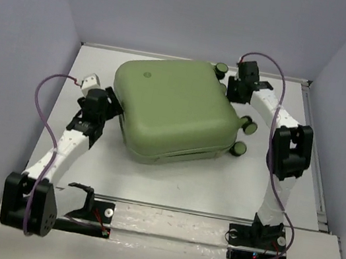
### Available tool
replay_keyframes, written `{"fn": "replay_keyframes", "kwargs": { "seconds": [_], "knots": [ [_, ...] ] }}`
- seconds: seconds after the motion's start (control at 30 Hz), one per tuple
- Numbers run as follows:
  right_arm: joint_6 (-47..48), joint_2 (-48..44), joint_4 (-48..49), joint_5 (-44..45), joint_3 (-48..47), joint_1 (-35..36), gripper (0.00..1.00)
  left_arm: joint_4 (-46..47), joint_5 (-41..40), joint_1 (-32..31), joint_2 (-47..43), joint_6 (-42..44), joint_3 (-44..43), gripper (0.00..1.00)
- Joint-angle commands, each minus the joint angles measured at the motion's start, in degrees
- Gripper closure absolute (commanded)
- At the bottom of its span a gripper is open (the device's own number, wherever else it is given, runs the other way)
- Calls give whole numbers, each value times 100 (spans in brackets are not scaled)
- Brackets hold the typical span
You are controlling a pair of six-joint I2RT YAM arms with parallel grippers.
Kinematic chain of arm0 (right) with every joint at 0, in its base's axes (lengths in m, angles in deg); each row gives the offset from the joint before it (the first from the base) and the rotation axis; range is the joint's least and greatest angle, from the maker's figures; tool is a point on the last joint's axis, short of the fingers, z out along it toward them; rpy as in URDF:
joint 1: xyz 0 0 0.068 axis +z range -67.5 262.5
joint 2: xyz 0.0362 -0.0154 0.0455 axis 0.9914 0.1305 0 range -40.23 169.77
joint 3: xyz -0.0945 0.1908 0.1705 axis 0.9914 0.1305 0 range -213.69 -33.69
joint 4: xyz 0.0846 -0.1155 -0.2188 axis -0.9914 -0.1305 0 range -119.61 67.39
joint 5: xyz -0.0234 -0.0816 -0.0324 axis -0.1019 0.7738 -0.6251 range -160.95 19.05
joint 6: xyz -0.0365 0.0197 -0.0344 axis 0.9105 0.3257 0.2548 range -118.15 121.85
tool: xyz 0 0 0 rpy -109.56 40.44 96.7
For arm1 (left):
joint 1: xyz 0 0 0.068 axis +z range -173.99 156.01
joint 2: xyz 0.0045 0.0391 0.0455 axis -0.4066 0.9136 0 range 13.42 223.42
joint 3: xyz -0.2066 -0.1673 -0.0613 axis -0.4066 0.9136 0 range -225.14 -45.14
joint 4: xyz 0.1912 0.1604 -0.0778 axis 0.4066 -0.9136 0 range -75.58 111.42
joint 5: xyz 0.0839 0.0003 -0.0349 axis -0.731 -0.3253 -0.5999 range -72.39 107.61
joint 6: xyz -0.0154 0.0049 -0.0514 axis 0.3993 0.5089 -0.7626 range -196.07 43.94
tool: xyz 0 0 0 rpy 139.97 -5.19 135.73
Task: Pack the luggage
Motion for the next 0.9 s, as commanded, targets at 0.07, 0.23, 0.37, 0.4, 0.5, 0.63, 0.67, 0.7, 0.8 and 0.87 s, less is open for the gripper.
{"fn": "replay_keyframes", "kwargs": {
  "seconds": [0.07, 0.23, 0.37, 0.4, 0.5, 0.63, 0.67, 0.7, 0.8, 0.87],
  "knots": [
    [-742, 304, 868, -2401, -2431, 747, 25, -881, 1821, -1973, -1627, -695, 573, 15],
    [-127, -1196, 780, -1706, -1248, 633, 17, -1366, 1045, -1973, -2437, -336, -119, 14],
    [-64, -2911, 1279, -1871, 729, 633, 32, -1305, 1525, -1973, -2289, -238, -534, 14],
    [-90, -3306, 1602, -1846, 1230, 633, 40, -1296, 1615, -1973, -2271, -229, -517, 14],
    [-273, -4783, 2174, -1662, 3216, 633, 83, -1226, 1896, -1982, -2446, -255, -229, 16],
    [-1038, -5972, 2291, -774, 4977, 633, 93, -1208, 2160, -2078, -2876, -414, 273, 33],
    [-1196, -6095, 2283, -669, 5197, 633, 93, -1191, 2317, -2122, -3034, -422, 335, 45],
    [-1511, -6279, 2248, -320, 5495, 633, 93, -1156, 2432, -2279, -3096, -379, 353, 49],
    [-1760, -6492, 2221, -175, 5796, 633, 93, -1138, 2486, -2718, -3211, -230, 187, 61],
    [-1751, -6343, 2466, -788, 5779, 633, 93, -1155, 2503, -3263, -3027, -159, 63, 62]
  ]
}}
